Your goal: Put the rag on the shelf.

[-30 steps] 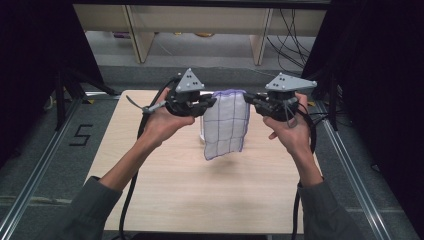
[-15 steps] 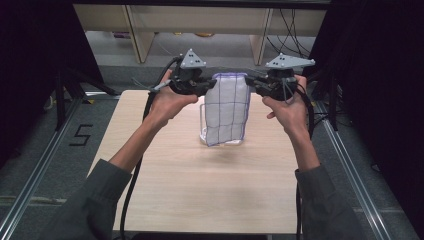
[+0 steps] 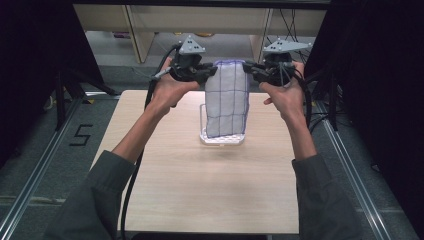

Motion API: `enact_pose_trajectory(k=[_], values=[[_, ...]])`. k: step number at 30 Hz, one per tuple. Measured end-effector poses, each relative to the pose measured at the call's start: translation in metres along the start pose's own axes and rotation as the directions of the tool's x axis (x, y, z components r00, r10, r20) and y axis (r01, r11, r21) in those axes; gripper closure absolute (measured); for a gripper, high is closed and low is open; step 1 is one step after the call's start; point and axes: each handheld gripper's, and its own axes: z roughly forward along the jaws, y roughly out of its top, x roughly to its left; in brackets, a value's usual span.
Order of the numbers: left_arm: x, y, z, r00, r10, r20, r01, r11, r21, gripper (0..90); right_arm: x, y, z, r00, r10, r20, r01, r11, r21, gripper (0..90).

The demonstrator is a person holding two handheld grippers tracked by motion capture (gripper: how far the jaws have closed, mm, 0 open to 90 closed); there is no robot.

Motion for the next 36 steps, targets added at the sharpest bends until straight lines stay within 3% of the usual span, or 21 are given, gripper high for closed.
enact_pose_trajectory(k=[1, 4, 7, 9, 11, 12, 15, 16, 22, 23, 24, 27, 28, 30, 33, 34, 36], values=[[0.003, 0.0, 0.001, 0.9999, -0.011, -0.006, 0.011, 0.9999, -0.003, 80.2, 0.0, 0.002, 0.0, 0.9998, 0.018, -0.003, -0.018, 1.0, 0.003, 86.5], [0.013, -0.001, 0.006, 0.9992, -0.036, -0.015, 0.036, 0.9993, -0.001, 80.2, -0.005, 0.005, 0.003, 0.9998, 0.013, 0.017, -0.014, 1.0, 0.006, 86.5], [0.022, -0.003, 0.016, 0.9966, -0.082, -0.013, 0.081, 0.9966, -0.013, 80.3, -0.011, 0.007, 0.013, 0.9985, 0.048, 0.026, -0.049, 0.999, 0.014, 86.5], [0.027, -0.005, 0.024, 0.9947, -0.101, -0.017, 0.101, 0.9948, -0.017, 80.3, -0.016, 0.009, 0.02, 0.9984, 0.045, 0.035, -0.046, 0.999, 0.028, 86.5], [0.034, -0.006, 0.034, 0.9953, -0.097, -0.001, 0.097, 0.9951, -0.019, 80.2, -0.019, 0.011, 0.028, 0.9977, 0.044, 0.051, -0.047, 0.998, 0.044, 86.5], [0.04, -0.011, 0.044, 0.9899, -0.141, 0.009, 0.142, 0.9895, -0.029, 80.2, -0.021, 0.012, 0.033, 0.9972, 0.047, 0.059, -0.05, 0.997, 0.058, 86.5], [0.048, -0.018, 0.058, 0.985, -0.172, -0.002, 0.172, 0.985, -0.012, 80.1, -0.03, 0.01, 0.052, 0.9952, 0.057, 0.08, -0.064, 0.993, 0.1, 86.5], [0.051, -0.021, 0.063, 0.9827, -0.185, -0.001, 0.185, 0.9827, -0.009, 80.1, -0.033, 0.008, 0.057, 0.9936, 0.08, 0.08, -0.089, 0.99, 0.113, 86.5], [0.058, -0.042, 0.087, 0.9797, -0.2, 0.017, 0.2, 0.9799, 0.006, 79.3, -0.047, -0.009, 0.087, 0.9924, 0.082, 0.092, -0.097, 0.98, 0.176, 86.4], [0.059, -0.046, 0.089, 0.9802, -0.197, 0.015, 0.197, 0.9803, 0.007, 79.3, -0.048, -0.013, 0.093, 0.9909, 0.083, 0.106, -0.103, 0.974, 0.201, 86.4], [0.059, -0.05, 0.092, 0.9817, -0.19, 0.007, 0.19, 0.9816, 0.017, 79.3, -0.049, -0.015, 0.096, 0.9935, 0.054, 0.1, -0.075, 0.973, 0.219, 86.4], [0.062, -0.061, 0.099, 0.9806, -0.196, -0.008, 0.196, 0.9798, 0.04, 79.7, -0.054, -0.025, 0.108, 0.9936, 0.052, 0.101, -0.074, 0.971, 0.227, 86.3], [0.063, -0.066, 0.102, 0.979, -0.203, -0.012, 0.204, 0.9779, 0.046, 79.9, -0.054, -0.027, 0.111, 0.9928, 0.067, 0.099, -0.091, 0.963, 0.254, 86.3], [0.064, -0.073, 0.104, 0.9804, -0.195, -0.027, 0.197, 0.9778, 0.072, 80.2, -0.055, -0.032, 0.118, 0.993, 0.067, 0.098, -0.09, 0.96, 0.264, 86.3], [0.066, -0.082, 0.105, 0.9762, -0.215, -0.025, 0.217, 0.9729, 0.08, 80.2, -0.054, -0.037, 0.126, 0.9931, 0.077, 0.088, -0.099, 0.954, 0.282, 86.2], [0.067, -0.085, 0.106, 0.9751, -0.22, -0.024, 0.222, 0.9716, 0.083, 80.2, -0.054, -0.039, 0.128, 0.995, 0.062, 0.078, -0.083, 0.951, 0.299, 86.1], [0.067, -0.088, 0.106, 0.9777, -0.208, -0.031, 0.21, 0.9723, 0.104, 79.9, -0.054, -0.044, 0.132, 0.9954, 0.059, 0.076, -0.08, 0.942, 0.325, 86.0]])
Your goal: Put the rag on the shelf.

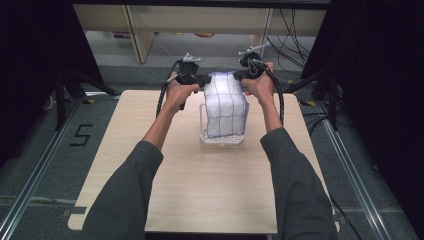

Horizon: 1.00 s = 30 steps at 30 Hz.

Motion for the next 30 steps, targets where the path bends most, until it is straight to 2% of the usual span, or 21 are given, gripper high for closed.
enact_pose_trajectory(k=[2, 3, 4, 5, 7, 8, 9, 10, 11, 12, 14, 17, 18, 19, 21, 22, 23, 25, 26, 29, 30], values=[[0.0, -0.001, 0.0, 0.9999, -0.013, 0.008, 0.013, 0.9999, -0.001, 79.4, 0.001, -0.004, 0.005, 1.0, 0.002, -0.002, -0.002, 1.0, 0.025, 86.0], [0.001, -0.001, 0.0, 0.9999, -0.007, 0.01, 0.007, 0.9999, 0.015, 78.9, 0.002, -0.006, 0.008, 1.0, 0.003, -0.001, -0.003, 0.999, 0.04, 85.8], [0.0, -0.003, 0.002, 0.9997, -0.023, 0.011, 0.023, 0.9996, 0.019, 78.0, 0.003, -0.008, 0.011, 1.0, 0.002, 0.001, -0.002, 0.999, 0.051, 85.8], [0.001, -0.005, 0.003, 0.9997, -0.019, 0.015, 0.018, 0.9988, 0.045, 75.3, 0.003, -0.011, 0.014, 0.9999, -0.011, 0.007, 0.01, 0.998, 0.065, 85.5], [0.001, -0.008, 0.004, 0.9996, -0.028, 0.003, 0.028, 0.9985, 0.048, 70.6, 0.002, -0.013, 0.016, 0.9999, -0.014, 0.003, 0.014, 0.997, 0.071, 85.2], [0.001, -0.01, 0.005, 0.9989, -0.046, 0.006, 0.046, 0.9981, 0.041, 70.6, 0.002, -0.017, 0.019, 0.9998, -0.017, 0.002, 0.017, 0.996, 0.085, 83.4], [0.002, -0.011, 0.005, 0.9988, -0.048, 0.009, 0.047, 0.9976, 0.05, 67.8, 0.003, -0.019, 0.021, 1.0, -0.007, 0.004, 0.007, 0.996, 0.083, 80.6], [0.002, -0.012, 0.005, 0.9977, -0.067, 0.011, 0.066, 0.9969, 0.044, 64.3, 0.002, -0.021, 0.023, 1.0, 0.003, 0.003, -0.003, 0.997, 0.081, 76.4], [0.004, -0.013, 0.003, 0.9981, -0.06, 0.012, 0.06, 0.9966, 0.057, 62.9, 0.004, -0.022, 0.023, 0.9987, 0.051, 0.007, -0.051, 0.994, 0.099, 73.6], [0.005, -0.013, 0.002, 0.9982, -0.058, 0.011, 0.057, 0.9964, 0.062, 61.9, 0.003, -0.024, 0.024, 0.998, 0.062, 0.007, -0.063, 0.995, 0.081, 71.7], [0.005, -0.013, -0.001, 0.9971, -0.075, -0.008, 0.075, 0.9954, 0.06, 58.9, 0.0, -0.024, 0.024, 0.9988, 0.047, 0.015, -0.048, 0.996, 0.078, 64.9], [0.009, -0.012, -0.009, 0.9979, -0.066, 0.001, 0.065, 0.996, 0.061, 57.0, -0.001, -0.023, 0.016, 0.9961, 0.087, 0.016, -0.088, 0.993, 0.079, 61.2], [0.009, -0.012, -0.012, 0.9972, -0.074, -0.007, 0.074, 0.9961, 0.048, 56.6, -0.002, -0.023, 0.014, 0.9965, 0.082, 0.016, -0.083, 0.994, 0.064, 60.5], [0.01, -0.012, -0.016, 0.9975, -0.07, -0.009, 0.07, 0.996, 0.056, 56.0, -0.002, -0.022, 0.012, 0.9962, 0.084, 0.023, -0.085, 0.995, 0.049, 59.8], [0.012, -0.012, -0.023, 0.9947, -0.102, -0.018, 0.102, 0.9939, 0.041, 54.7, -0.003, -0.021, 0.005, 0.9966, 0.078, 0.028, -0.079, 0.996, 0.048, 58.7], [0.014, -0.013, -0.026, 0.9943, -0.104, -0.02, 0.105, 0.9938, 0.036, 54.4, -0.004, -0.021, 0.002, 0.9964, 0.079, 0.03, -0.08, 0.996, 0.038, 58.2], [0.016, -0.013, -0.03, 0.9956, -0.091, -0.023, 0.092, 0.9947, 0.046, 54.3, -0.004, -0.021, -0.002, 0.9962, 0.079, 0.038, -0.08, 0.996, 0.033, 58.1], [0.018, -0.015, -0.035, 0.9947, -0.098, -0.031, 0.099, 0.9943, 0.04, 54.2, -0.006, -0.02, -0.009, 0.9962, 0.076, 0.042, -0.077, 0.997, 0.028, 58.0], [0.019, -0.016, -0.038, 0.9956, -0.089, -0.028, 0.091, 0.9944, 0.054, 53.9, -0.007, -0.02, -0.013, 0.9965, 0.07, 0.044, -0.071, 0.997, 0.02, 58.0], [0.02, -0.019, -0.045, 0.9945, -0.1, -0.031, 0.101, 0.9932, 0.058, 52.6, -0.007, -0.021, -0.022, 0.9947, 0.1, 0.023, -0.1, 0.995, -0.002, 57.8], [0.02, -0.02, -0.048, 0.9951, -0.095, -0.027, 0.097, 0.9926, 0.073, 52.4, -0.007, -0.022, -0.026, 0.9939, 0.109, 0.02, -0.109, 0.994, 0.006, 57.4]])
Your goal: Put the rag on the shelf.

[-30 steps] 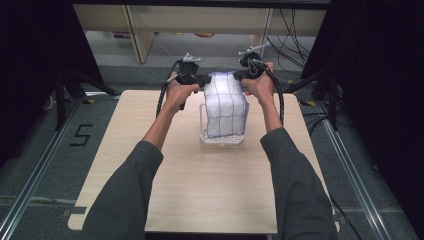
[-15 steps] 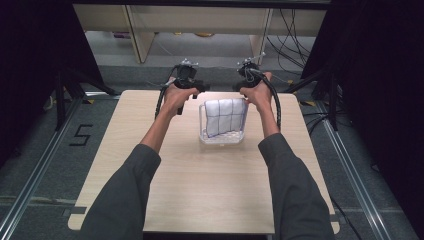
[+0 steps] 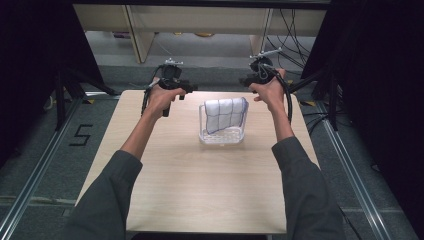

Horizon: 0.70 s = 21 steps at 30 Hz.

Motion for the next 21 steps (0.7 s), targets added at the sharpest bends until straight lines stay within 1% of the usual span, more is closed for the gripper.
enact_pose_trajectory(k=[1, 2, 3, 4, 5, 6, 7, 8, 9, 10, 11, 12, 13, 14, 15, 16, 17, 18, 19, 20, 21], values=[[-0.001, -0.002, -0.002, 1.0, -0.004, -0.007, 0.004, 1.0, 0.008, 51.5, -0.001, -0.002, -0.002, 1.0, -0.009, 0.0, 0.009, 1.0, -0.004, 57.1], [-0.001, -0.004, -0.004, 0.9999, 0.004, -0.011, -0.004, 0.9999, 0.015, 50.7, -0.001, -0.004, -0.004, 0.9999, -0.01, -0.005, 0.01, 1.0, -0.014, 57.0], [-0.002, -0.006, -0.007, 0.9999, 0.009, -0.012, -0.009, 0.9997, 0.023, 50.2, -0.002, -0.006, -0.007, 0.9999, -0.014, -0.003, 0.014, 1.0, -0.009, 56.7], [-0.001, -0.007, -0.01, 0.9997, 0.022, -0.013, -0.022, 0.9994, 0.028, 49.5, -0.001, -0.008, -0.01, 0.9999, -0.014, -0.006, 0.014, 1.0, -0.008, 56.2], [-0.002, -0.009, -0.012, 0.9995, 0.029, -0.014, -0.028, 0.9994, 0.022, 49.3, -0.002, -0.011, -0.012, 0.9998, -0.016, -0.014, 0.016, 1.0, -0.017, 56.1], [-0.001, -0.012, -0.016, 0.9997, 0.025, -0.007, -0.025, 0.9996, 0.017, 49.3, -0.003, -0.013, -0.015, 0.9997, -0.016, -0.018, 0.016, 1.0, -0.015, 56.0], [-0.001, -0.012, -0.016, 0.9997, 0.025, -0.007, -0.025, 0.9996, 0.017, 49.2, -0.003, -0.013, -0.015, 0.9997, -0.016, -0.018, 0.016, 1.0, -0.015, 56.0], [-0.001, -0.013, -0.017, 0.9997, 0.022, -0.007, -0.022, 0.9997, 0.013, 49.2, -0.004, -0.019, -0.017, 0.9997, -0.004, -0.024, 0.003, 1.0, -0.027, 55.2], [-0.001, -0.016, -0.018, 0.9996, 0.027, 0.001, -0.027, 0.9993, 0.025, 49.0, -0.007, -0.021, -0.018, 0.9994, -0.022, -0.028, 0.022, 1.0, -0.02, 54.9], [-0.002, -0.018, -0.019, 0.9995, 0.033, -0.001, -0.033, 0.999, 0.031, 47.8, -0.009, -0.025, -0.022, 0.9997, -0.007, -0.023, 0.006, 1.0, -0.015, 54.7], [-0.004, -0.019, -0.019, 0.9993, 0.036, -0.004, -0.036, 0.999, 0.028, 47.2, -0.01, -0.027, -0.024, 0.9994, 0.02, -0.029, -0.02, 1.0, -0.011, 54.7], [-0.005, -0.021, -0.021, 0.9994, 0.035, 0.004, -0.035, 0.9991, 0.024, 46.7, -0.014, -0.031, -0.023, 0.9994, -0.009, -0.033, 0.008, 0.999, -0.046, 54.2], [-0.006, -0.023, -0.022, 0.9993, 0.036, 0.011, -0.037, 0.9991, 0.022, 46.5, -0.015, -0.033, -0.025, 0.9991, 0.001, -0.042, -0.003, 0.999, -0.042, 53.6], [-0.008, -0.024, -0.023, 0.9994, 0.033, 0.015, -0.033, 0.9993, 0.016, 46.4, -0.015, -0.035, -0.028, 0.9987, 0.022, -0.045, -0.024, 0.999, -0.04, 53.5], [-0.008, -0.025, -0.024, 0.9989, 0.043, 0.02, -0.044, 0.9988, 0.023, 46.4, -0.017, -0.037, -0.029, 0.9986, 0.015, -0.051, -0.018, 0.998, -0.056, 53.3], [-0.01, -0.027, -0.025, 0.9987, 0.048, 0.016, -0.048, 0.9986, 0.024, 45.8, -0.018, -0.04, -0.031, 0.9983, 0.018, -0.055, -0.022, 0.998, -0.064, 52.9], [-0.011, -0.028, -0.026, 0.9986, 0.048, 0.022, -0.049, 0.9986, 0.023, 45.3, -0.02, -0.043, -0.031, 0.9987, 0.001, -0.052, -0.005, 0.997, -0.075, 52.1], [-0.011, -0.03, -0.027, 0.9987, 0.044, 0.025, -0.045, 0.9989, 0.016, 45.1, -0.02, -0.044, -0.033, 0.9983, 0.021, -0.054, -0.024, 0.998, -0.06, 51.5], [-0.012, -0.032, -0.028, 0.9986, 0.049, 0.018, -0.049, 0.9987, 0.01, 44.8, -0.021, -0.047, -0.033, 0.9976, 0.019, -0.067, -0.024, 0.997, -0.078, 51.1], [-0.012, -0.033, -0.03, 0.9988, 0.048, 0.01, -0.048, 0.9988, 0.0, 44.6, -0.02, -0.049, -0.034, 0.9954, 0.041, -0.086, -0.048, 0.996, -0.081, 51.1], [-0.011, -0.035, -0.031, 0.9988, 0.046, 0.015, -0.046, 0.9989, -0.001, 44.4, -0.021, -0.051, -0.036, 0.9937, 0.048, -0.102, -0.056, 0.995, -0.084, 51.1]])
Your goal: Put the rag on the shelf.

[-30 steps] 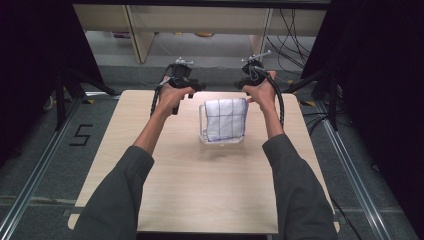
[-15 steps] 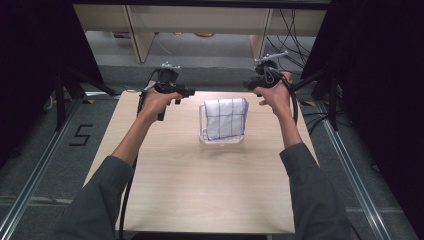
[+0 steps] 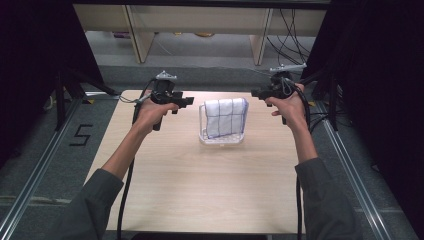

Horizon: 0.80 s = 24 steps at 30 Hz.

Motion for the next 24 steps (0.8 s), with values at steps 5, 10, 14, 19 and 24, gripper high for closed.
enact_pose_trajectory(k=[5, 10, 14, 19, 24], values=[[-0.002, -0.009, -0.004, 0.9999, -0.013, 0.005, 0.014, 0.9999, -0.005, 42.7, -0.002, -0.008, -0.005, 1.0, -0.009, 0.004, 0.009, 1.0, 0.003, 49.8], [-0.002, -0.016, -0.009, 0.9995, -0.024, 0.022, 0.024, 0.9997, -0.007, 40.1, 0.0, -0.014, -0.009, 0.9996, -0.028, 0.004, 0.028, 1.0, -0.005, 48.7], [-0.004, -0.02, -0.012, 0.9992, -0.032, 0.024, 0.032, 0.9994, -0.014, 38.6, 0.003, -0.016, -0.015, 0.9989, 0.012, -0.046, -0.013, 1.0, -0.024, 48.5], [-0.009, -0.023, -0.016, 0.9994, -0.022, 0.027, 0.023, 0.9997, -0.011, 37.1, 0.004, -0.019, -0.021, 0.9991, -0.014, -0.041, 0.012, 0.999, -0.033, 47.5], [-0.013, -0.028, -0.014, 0.998, -0.039, 0.049, 0.04, 0.9991, -0.016, 36.8, 0.007, -0.026, -0.029, 0.9992, 0.002, -0.039, -0.004, 0.999, -0.052, 46.6]])
